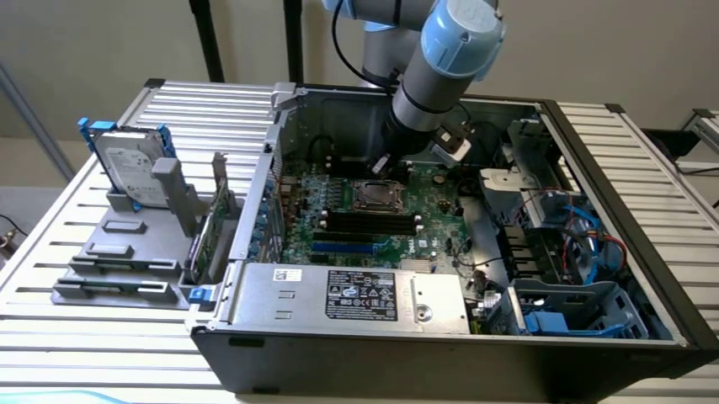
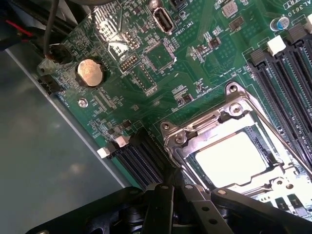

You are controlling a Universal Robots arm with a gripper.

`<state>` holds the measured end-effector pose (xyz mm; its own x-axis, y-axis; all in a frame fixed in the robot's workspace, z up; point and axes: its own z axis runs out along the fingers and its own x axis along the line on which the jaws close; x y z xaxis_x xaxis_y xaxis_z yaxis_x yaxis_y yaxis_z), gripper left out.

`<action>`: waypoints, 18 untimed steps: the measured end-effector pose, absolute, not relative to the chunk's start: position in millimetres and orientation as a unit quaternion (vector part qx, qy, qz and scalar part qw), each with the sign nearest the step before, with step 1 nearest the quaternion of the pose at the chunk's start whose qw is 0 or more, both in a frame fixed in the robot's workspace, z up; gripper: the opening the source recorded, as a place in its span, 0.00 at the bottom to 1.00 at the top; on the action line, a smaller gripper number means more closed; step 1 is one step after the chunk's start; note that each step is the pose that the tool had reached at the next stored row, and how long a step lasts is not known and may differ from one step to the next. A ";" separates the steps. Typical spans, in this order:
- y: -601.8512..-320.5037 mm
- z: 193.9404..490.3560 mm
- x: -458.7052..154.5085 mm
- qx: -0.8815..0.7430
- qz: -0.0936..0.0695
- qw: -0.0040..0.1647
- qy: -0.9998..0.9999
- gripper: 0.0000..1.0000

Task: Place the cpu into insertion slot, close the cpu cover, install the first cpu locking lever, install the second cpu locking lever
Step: 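Install the first cpu locking lever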

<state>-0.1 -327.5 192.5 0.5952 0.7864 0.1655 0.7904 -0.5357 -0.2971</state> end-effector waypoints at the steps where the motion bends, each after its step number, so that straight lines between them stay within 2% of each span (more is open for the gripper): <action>1: -327.5 193.7 -0.1 -0.876 -0.006 0.173 -0.450 0.11; 18: -335.8 203.6 -17.1 -0.876 -0.006 0.173 -0.451 0.11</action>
<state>-17.1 -335.8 203.6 0.5931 0.7879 0.1658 0.7918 -0.5334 -0.2975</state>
